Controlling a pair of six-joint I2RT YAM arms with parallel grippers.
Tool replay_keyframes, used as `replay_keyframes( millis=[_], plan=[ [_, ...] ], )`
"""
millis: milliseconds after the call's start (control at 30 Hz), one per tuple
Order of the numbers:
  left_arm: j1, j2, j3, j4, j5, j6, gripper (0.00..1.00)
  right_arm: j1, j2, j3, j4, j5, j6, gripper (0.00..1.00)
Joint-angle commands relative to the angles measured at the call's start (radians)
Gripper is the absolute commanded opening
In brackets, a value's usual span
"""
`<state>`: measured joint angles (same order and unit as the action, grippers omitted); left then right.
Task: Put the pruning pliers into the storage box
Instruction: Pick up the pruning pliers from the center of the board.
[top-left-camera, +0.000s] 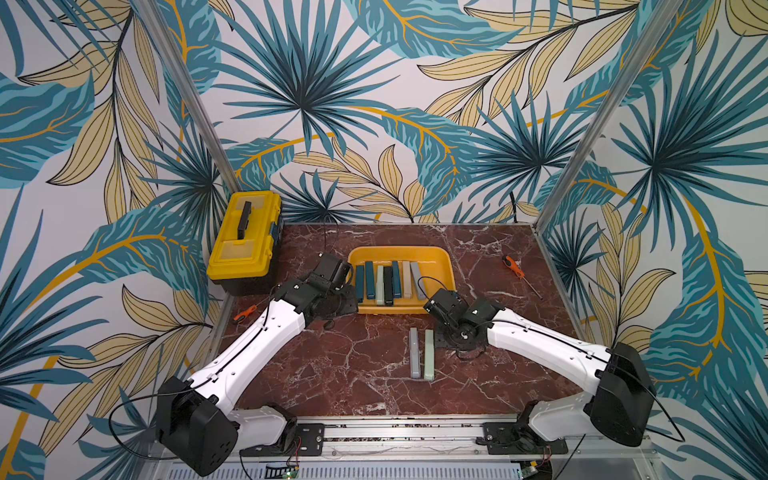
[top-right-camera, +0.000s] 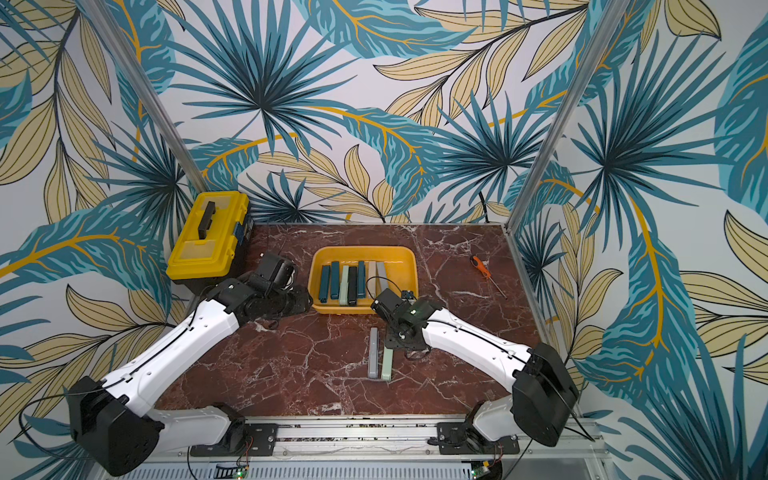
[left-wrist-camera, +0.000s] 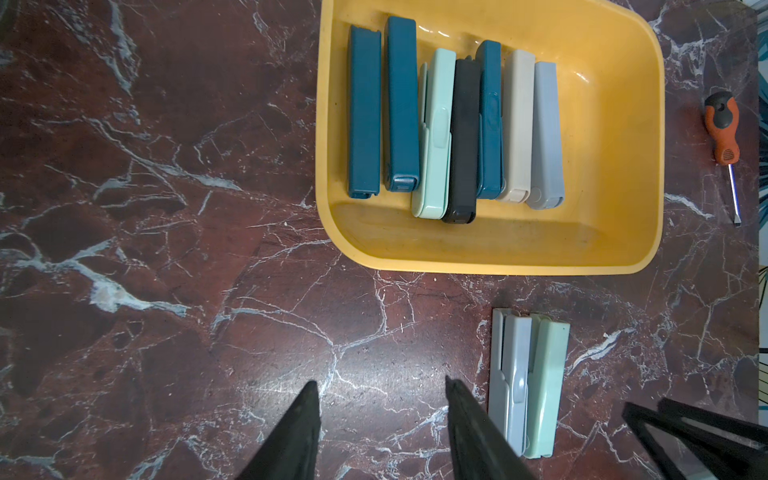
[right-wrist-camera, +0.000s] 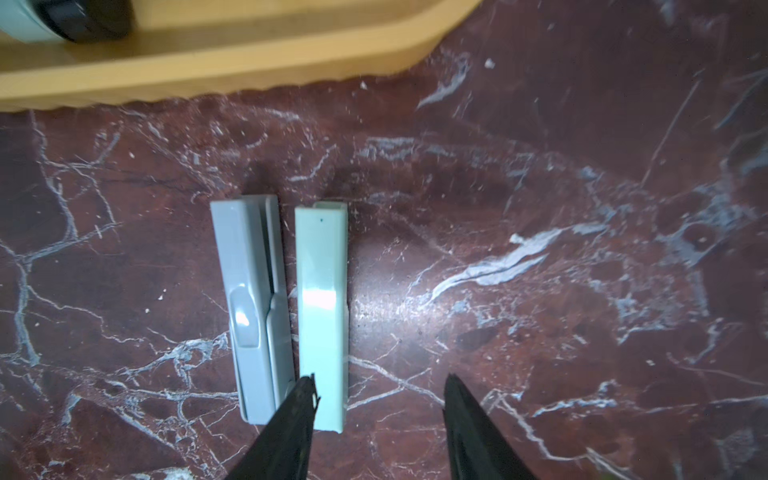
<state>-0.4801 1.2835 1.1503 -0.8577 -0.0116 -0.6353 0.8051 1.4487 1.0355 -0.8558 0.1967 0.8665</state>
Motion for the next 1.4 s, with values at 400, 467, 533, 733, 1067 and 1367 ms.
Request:
replay_keyframes(
  millis=[400,467,533,733,1067,1367],
  plan=[
    [0.006,-0.025,-0.003,-0.004,0.005,0.028,0.51,0.034,0.160,-0.026,0.149,-0.048,0.109,0.59],
    [0.007,-0.026,-0.004,-0.007,0.000,0.032,0.51,0.034,0.178,-0.023,0.152,-0.048,0.109,0.59],
    [0.007,-0.025,-0.004,-0.007,-0.006,0.034,0.51,0.034,0.188,-0.020,0.145,-0.041,0.109,0.59],
    [0.008,-0.012,-0.008,0.002,-0.002,0.030,0.51,0.035,0.204,-0.028,0.144,-0.032,0.114,0.59],
    [0.007,-0.013,-0.013,-0.004,-0.010,0.023,0.51,0.016,0.281,-0.018,0.161,-0.025,0.076,0.59],
    [0.007,-0.016,-0.017,-0.005,-0.010,0.019,0.51,0.006,0.316,-0.020,0.192,-0.053,0.052,0.49]
  ],
)
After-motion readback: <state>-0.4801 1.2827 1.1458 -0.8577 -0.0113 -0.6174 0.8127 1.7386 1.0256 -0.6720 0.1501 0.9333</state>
